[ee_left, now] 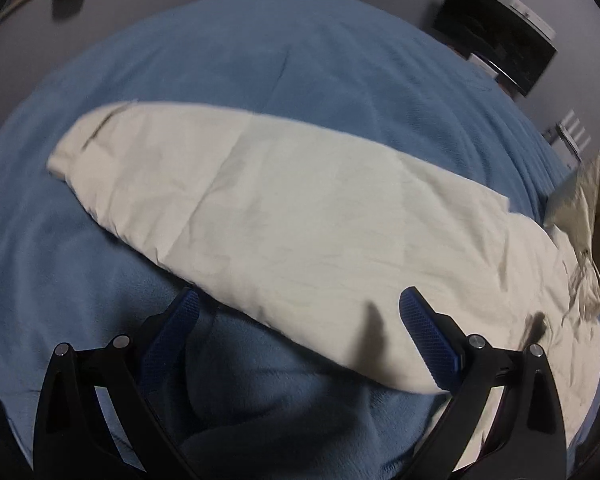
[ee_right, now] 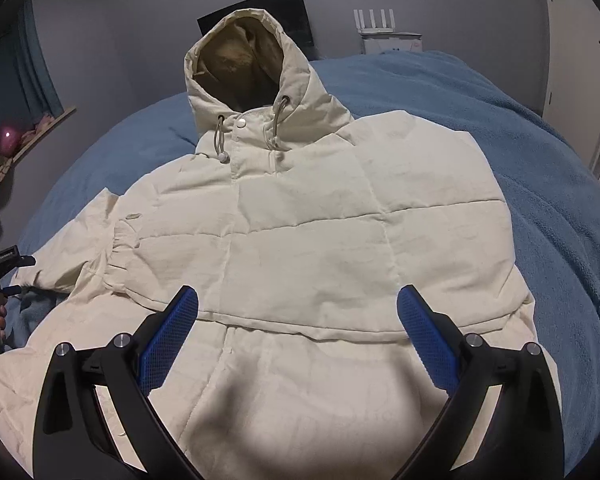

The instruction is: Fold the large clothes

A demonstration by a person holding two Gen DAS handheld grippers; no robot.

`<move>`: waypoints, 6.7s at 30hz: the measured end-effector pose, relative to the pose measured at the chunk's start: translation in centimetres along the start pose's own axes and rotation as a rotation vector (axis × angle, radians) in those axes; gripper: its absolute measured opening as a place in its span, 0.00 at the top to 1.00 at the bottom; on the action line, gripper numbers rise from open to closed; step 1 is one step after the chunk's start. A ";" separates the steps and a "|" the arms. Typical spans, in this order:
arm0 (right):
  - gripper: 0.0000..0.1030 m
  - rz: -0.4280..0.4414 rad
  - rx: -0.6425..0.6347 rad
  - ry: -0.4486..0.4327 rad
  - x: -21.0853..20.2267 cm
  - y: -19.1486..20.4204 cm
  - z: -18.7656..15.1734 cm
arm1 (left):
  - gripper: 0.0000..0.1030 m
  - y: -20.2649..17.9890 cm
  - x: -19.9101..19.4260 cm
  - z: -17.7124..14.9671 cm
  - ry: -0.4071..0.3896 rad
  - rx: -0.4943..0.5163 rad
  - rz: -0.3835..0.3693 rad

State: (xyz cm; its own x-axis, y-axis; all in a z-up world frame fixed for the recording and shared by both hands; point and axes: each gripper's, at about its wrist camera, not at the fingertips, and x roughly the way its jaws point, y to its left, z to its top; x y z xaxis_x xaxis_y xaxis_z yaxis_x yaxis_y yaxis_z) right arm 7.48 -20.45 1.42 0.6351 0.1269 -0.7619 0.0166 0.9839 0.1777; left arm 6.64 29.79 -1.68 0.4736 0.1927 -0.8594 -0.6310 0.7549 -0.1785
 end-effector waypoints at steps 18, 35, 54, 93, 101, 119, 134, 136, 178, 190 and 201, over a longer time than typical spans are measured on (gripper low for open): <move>0.07 -0.027 -0.107 0.011 0.6 2.1 -0.8 | 0.68 8.4 2.1 2.6 -0.146 -0.306 -0.120; 0.07 -0.029 -0.132 0.044 1.8 2.6 -1.2 | 0.86 -6.0 -12.2 1.6 -0.542 0.234 -0.256; 0.07 -0.152 0.021 -0.003 0.4 -1.5 -0.3 | 0.87 -27.8 -15.1 -14.0 -0.379 0.766 -0.537; 0.07 0.028 -0.317 -0.061 -2.5 8.7 0.7 | 0.06 -21.2 -6.7 -10.9 -0.228 0.703 -0.313; 0.07 -0.041 -0.624 0.035 2.0 17.7 -1.1 | 0.06 -19.0 -3.0 -7.8 -0.147 0.528 -0.365; 0.84 -0.186 -0.713 -0.114 2.5 19.9 -1.8 | 0.06 -17.5 -1.3 -6.8 -0.100 0.405 -0.417; 0.84 -0.228 -0.202 -0.098 -2.0 4.8 1.5 | 0.06 -20.0 -1.7 -9.3 -0.098 0.563 -0.406; 0.84 -0.201 -0.108 -0.056 -1.2 2.5 1.3 | 0.06 -20.3 -1.5 -9.6 -0.090 0.575 -0.402; 0.34 -0.262 0.206 -0.050 -1.2 -6.0 1.0 | 0.06 -23.6 -1.9 -13.7 -0.073 0.790 -0.406; 0.20 -0.181 0.011 0.135 6.3 -4.1 3.0 | 0.05 -24.8 2.5 -16.9 0.034 0.894 -0.292; 0.08 -0.129 -0.053 0.192 6.8 -3.6 4.1 | 0.06 -25.5 1.8 -15.8 0.092 0.927 -0.208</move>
State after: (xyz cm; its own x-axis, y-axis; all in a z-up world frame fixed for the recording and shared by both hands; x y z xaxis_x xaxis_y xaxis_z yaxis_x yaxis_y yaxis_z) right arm 14.85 -23.63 -1.85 0.4714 0.0163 -0.8817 0.0440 0.9981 0.0420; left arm 13.89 0.96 -6.24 0.4465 -0.0212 -0.8945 0.2167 0.9725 0.0851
